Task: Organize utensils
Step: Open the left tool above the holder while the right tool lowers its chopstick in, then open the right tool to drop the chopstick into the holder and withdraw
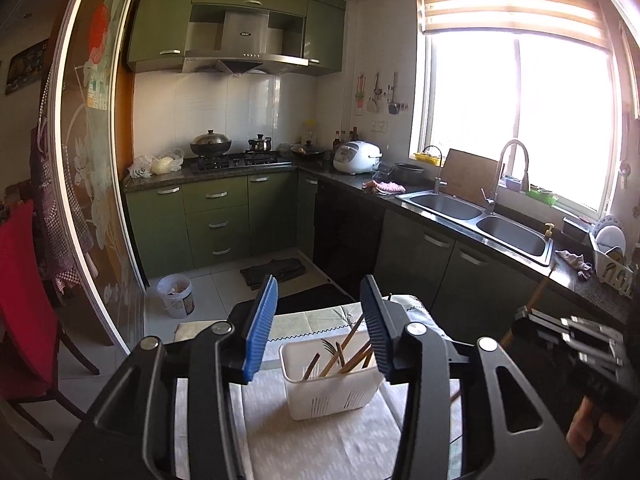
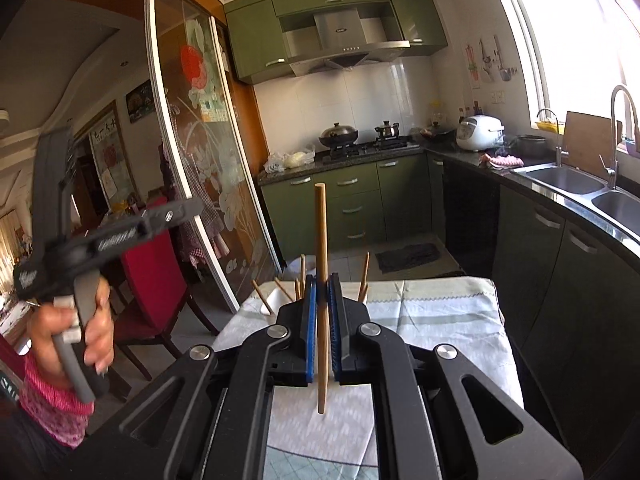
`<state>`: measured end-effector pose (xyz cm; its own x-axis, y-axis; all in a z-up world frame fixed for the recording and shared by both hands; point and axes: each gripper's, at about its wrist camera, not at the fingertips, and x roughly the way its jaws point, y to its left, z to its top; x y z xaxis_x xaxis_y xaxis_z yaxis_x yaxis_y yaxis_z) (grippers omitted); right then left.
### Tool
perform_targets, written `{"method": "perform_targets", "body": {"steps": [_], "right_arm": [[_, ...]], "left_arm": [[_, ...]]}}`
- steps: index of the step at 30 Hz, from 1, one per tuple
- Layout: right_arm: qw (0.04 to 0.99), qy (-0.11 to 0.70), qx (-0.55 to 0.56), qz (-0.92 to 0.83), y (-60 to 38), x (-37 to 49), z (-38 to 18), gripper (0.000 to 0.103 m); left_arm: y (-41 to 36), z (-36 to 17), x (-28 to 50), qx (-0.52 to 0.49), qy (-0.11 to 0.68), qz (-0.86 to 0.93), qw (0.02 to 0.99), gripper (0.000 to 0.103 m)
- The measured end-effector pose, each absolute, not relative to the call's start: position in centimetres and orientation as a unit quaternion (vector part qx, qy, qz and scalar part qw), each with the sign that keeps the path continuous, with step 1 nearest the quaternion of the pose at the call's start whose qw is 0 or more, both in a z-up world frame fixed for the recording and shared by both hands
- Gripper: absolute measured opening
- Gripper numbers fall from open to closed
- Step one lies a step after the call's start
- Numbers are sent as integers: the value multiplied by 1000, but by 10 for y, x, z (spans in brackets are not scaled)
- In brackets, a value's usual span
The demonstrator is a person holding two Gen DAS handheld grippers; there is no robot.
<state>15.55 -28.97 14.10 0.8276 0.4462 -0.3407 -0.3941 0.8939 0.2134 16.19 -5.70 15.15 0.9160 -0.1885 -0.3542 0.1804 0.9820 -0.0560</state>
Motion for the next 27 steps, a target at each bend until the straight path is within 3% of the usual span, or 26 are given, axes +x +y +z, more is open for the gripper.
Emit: {"method": "perform_targets", "body": {"steps": [7, 11, 20, 27], "right_arm": [[970, 136, 74, 188, -273, 202, 192, 7], [972, 150, 75, 164, -264, 245, 191, 7], [955, 248, 50, 152, -230, 304, 115, 7], [938, 309, 29, 153, -210, 310, 58, 8]], "left_arm": [[-32, 102, 89, -21, 176, -88, 980, 47], [-15, 70, 65, -34, 193, -65, 978, 50], [17, 17, 46, -74, 221, -15, 972, 69], [26, -9, 51, -108, 254, -19, 961, 73]]}}
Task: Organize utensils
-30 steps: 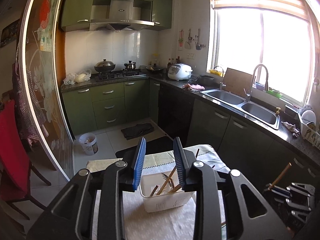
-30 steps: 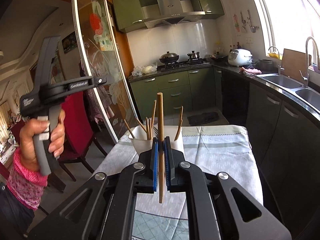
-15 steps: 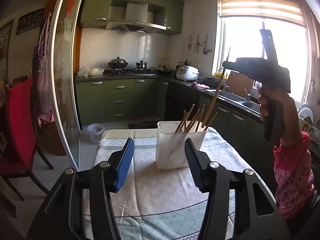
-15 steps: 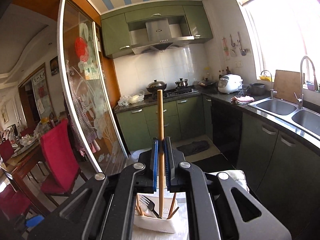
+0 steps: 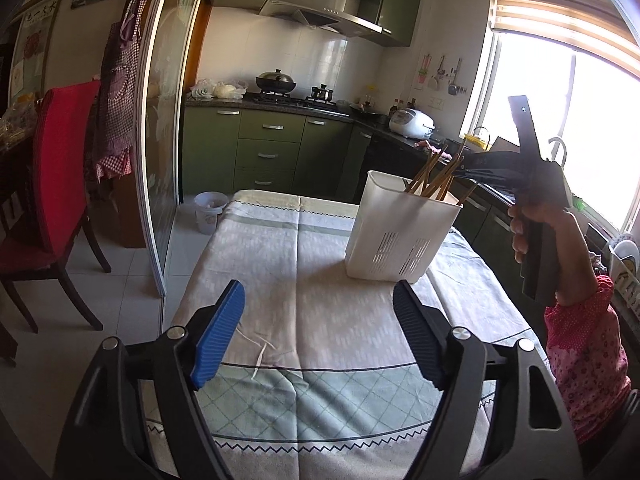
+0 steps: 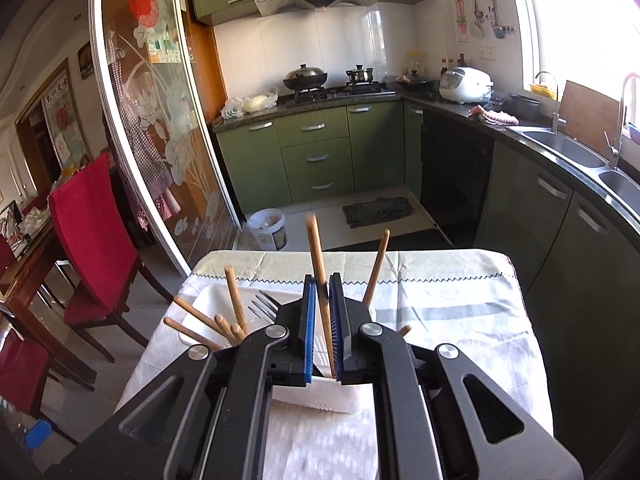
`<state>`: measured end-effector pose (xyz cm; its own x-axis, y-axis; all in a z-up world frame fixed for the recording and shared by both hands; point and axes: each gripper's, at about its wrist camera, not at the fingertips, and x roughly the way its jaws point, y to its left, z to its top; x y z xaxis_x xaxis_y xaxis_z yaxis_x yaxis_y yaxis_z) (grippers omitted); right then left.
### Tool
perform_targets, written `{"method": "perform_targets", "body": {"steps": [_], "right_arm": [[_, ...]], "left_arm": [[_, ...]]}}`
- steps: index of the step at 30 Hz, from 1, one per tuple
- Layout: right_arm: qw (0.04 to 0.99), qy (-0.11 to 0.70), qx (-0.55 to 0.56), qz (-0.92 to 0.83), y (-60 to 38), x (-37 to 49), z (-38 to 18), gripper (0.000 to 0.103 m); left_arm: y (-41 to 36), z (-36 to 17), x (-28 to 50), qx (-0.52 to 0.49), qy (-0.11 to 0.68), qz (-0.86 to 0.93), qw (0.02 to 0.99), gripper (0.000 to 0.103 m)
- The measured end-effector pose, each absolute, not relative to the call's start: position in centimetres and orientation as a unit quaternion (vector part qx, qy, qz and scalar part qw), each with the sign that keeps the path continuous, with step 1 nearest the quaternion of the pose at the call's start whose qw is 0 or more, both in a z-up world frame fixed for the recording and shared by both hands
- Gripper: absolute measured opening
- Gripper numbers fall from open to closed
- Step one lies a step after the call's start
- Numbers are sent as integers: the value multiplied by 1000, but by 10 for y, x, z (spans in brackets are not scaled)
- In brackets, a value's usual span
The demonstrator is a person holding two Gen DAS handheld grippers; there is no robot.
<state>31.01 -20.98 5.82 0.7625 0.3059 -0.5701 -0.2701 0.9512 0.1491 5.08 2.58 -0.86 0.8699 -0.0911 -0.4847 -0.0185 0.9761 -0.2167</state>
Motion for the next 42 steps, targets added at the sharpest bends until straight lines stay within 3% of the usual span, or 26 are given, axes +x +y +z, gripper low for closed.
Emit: {"method": "perform_targets", "body": {"steps": [3, 7, 12, 14, 16, 18, 19, 23, 31, 42], "right_arm": [[942, 292, 38, 160, -216, 292, 63, 8], [953, 245, 46, 170, -237, 239, 81, 24], [956, 232, 42, 175, -262, 168, 66, 25], [955, 235, 49, 172, -275, 143, 51, 39], [955, 238, 56, 166, -286, 119, 37, 40], [957, 233, 64, 162, -297, 95, 25, 56], [959, 228, 68, 157, -301, 83, 21, 69], [967, 198, 67, 145, -306, 39, 9, 95], [982, 159, 23, 95, -294, -14, 1, 98], [982, 169, 13, 86, -289, -30, 2, 98]], "left_arm": [[23, -11, 51, -108, 259, -17, 960, 74], [19, -13, 49, -104, 257, -16, 961, 79], [8, -13, 50, -95, 257, -24, 961, 80], [2, -14, 49, -92, 258, -30, 961, 81], [-5, -15, 46, -86, 258, -33, 962, 82], [-12, -16, 42, -77, 256, -35, 963, 86], [-15, -16, 39, -73, 253, -35, 964, 88], [-29, -16, 29, -57, 241, -34, 968, 93], [-34, -13, 9, -47, 233, -33, 971, 96], [-31, -9, -14, -46, 222, -32, 973, 96]]}}
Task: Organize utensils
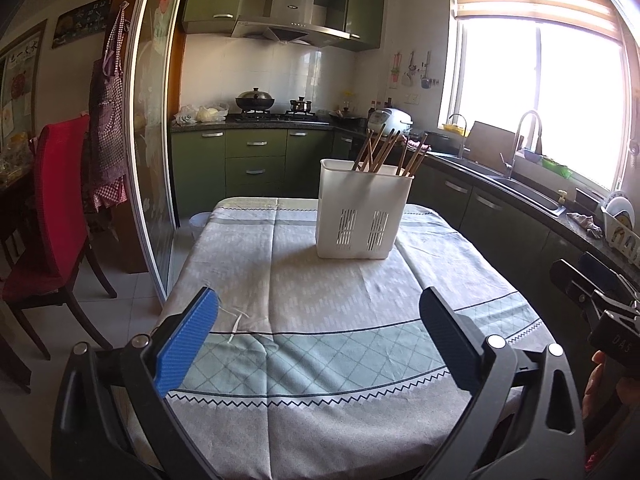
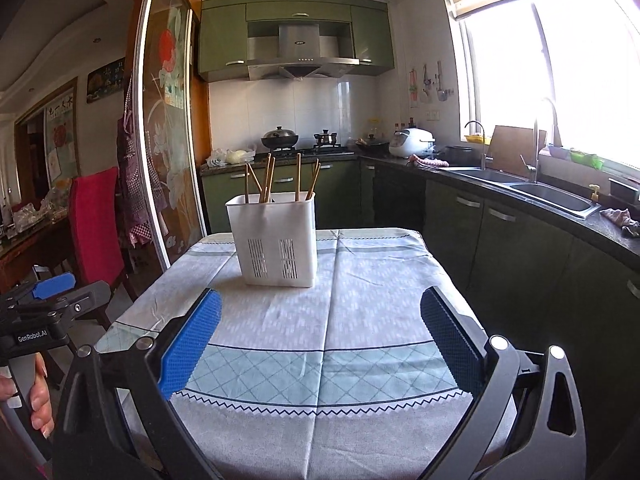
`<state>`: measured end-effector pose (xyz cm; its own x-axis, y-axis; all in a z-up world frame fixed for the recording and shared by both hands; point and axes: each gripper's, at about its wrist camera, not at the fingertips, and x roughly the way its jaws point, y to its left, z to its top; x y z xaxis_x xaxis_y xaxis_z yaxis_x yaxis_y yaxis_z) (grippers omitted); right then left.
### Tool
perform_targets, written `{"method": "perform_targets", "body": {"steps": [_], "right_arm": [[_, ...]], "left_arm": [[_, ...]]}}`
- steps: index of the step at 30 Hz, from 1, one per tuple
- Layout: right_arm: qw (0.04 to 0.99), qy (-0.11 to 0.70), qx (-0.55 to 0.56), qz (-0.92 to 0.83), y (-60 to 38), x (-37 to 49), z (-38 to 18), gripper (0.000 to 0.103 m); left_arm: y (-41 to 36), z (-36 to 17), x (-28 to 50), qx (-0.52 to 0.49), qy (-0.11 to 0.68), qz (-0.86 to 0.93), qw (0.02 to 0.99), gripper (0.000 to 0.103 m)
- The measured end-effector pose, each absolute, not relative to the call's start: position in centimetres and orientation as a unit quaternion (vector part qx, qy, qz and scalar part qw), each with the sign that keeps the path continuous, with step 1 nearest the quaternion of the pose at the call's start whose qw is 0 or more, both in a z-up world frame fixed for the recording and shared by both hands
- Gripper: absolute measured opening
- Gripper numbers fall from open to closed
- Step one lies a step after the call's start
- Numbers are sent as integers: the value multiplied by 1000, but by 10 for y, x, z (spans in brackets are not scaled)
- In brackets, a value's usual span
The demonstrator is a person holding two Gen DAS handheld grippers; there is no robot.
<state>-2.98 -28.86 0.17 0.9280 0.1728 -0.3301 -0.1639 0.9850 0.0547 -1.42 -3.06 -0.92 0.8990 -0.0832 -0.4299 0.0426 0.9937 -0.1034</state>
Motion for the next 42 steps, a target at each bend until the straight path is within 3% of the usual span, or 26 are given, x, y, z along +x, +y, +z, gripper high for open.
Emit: {"method": "perform_targets", "body": {"steps": [42], "right_arm": [[978, 181, 12, 102, -283, -28, 0, 98]], "left_arm": [[-29, -2, -25, -51, 207, -29, 977, 96]]}}
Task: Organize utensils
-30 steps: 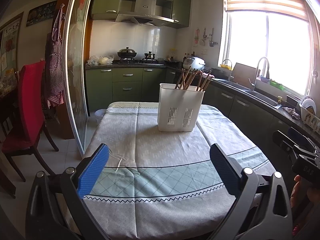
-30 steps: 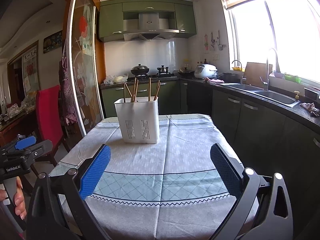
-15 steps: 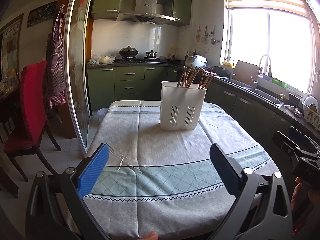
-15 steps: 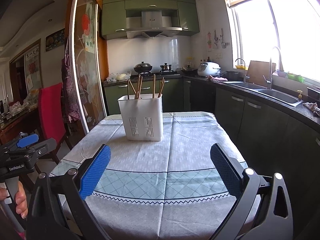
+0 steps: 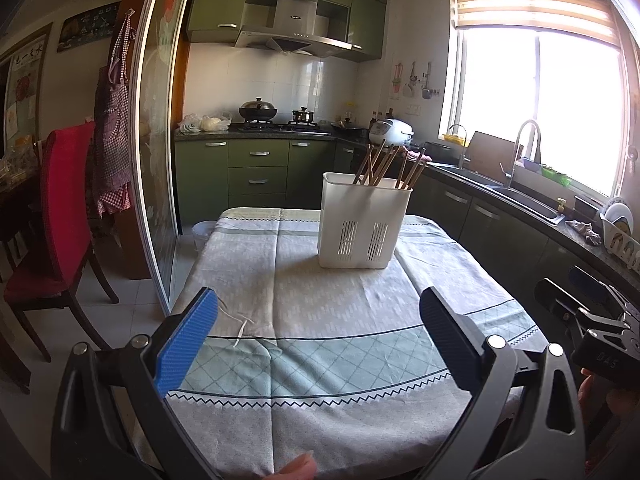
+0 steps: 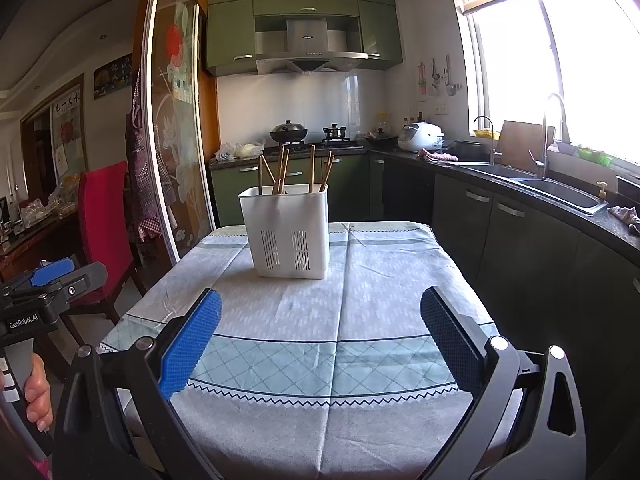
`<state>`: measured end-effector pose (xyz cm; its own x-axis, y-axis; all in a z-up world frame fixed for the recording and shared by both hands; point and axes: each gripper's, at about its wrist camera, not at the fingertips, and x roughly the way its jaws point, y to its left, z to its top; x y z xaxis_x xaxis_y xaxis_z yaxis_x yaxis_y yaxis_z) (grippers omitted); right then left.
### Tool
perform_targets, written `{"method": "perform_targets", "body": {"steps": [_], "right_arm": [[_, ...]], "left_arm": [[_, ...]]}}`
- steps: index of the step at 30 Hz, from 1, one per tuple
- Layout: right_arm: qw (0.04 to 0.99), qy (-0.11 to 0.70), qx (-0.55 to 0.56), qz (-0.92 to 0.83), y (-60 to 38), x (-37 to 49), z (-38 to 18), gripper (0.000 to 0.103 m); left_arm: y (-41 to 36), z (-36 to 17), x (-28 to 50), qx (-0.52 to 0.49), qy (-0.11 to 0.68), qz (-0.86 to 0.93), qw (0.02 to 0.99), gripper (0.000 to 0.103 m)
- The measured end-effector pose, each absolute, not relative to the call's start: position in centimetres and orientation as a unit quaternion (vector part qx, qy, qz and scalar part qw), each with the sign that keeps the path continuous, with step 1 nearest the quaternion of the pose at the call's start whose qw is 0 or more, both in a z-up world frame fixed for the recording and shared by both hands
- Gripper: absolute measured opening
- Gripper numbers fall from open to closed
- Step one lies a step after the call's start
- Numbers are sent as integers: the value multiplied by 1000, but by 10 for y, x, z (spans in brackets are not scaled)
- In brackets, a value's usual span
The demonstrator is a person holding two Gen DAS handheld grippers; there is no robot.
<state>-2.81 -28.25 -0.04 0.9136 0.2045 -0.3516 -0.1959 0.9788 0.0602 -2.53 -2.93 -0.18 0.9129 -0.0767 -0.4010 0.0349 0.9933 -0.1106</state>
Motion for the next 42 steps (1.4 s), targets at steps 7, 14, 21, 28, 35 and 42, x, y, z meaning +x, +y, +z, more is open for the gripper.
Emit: {"method": "perform_targets", "body": {"steps": [7, 14, 21, 28, 35, 42], "right_arm": [[978, 182, 12, 103, -282, -27, -1, 98], [978, 183, 10, 104, -281, -27, -1, 98], [978, 182, 10, 104, -281, -27, -2, 98], [977, 183, 8, 106, -279, -26, -3, 98], [977, 185, 5, 109, -278, -25, -3, 98], [976, 186, 5, 110, -278, -24, -4, 98]], "left_arm": [[-27, -3, -22, -62, 215, -36, 974, 96], [-26, -3, -21, -64, 217, -33, 974, 96], [-28, -3, -21, -60, 218, -30, 974, 96], [-28, -3, -20, -58, 220, -31, 973, 96], [-29, -3, -20, -57, 222, -33, 973, 96], [-29, -2, -20, -53, 219, -30, 974, 96]]}}
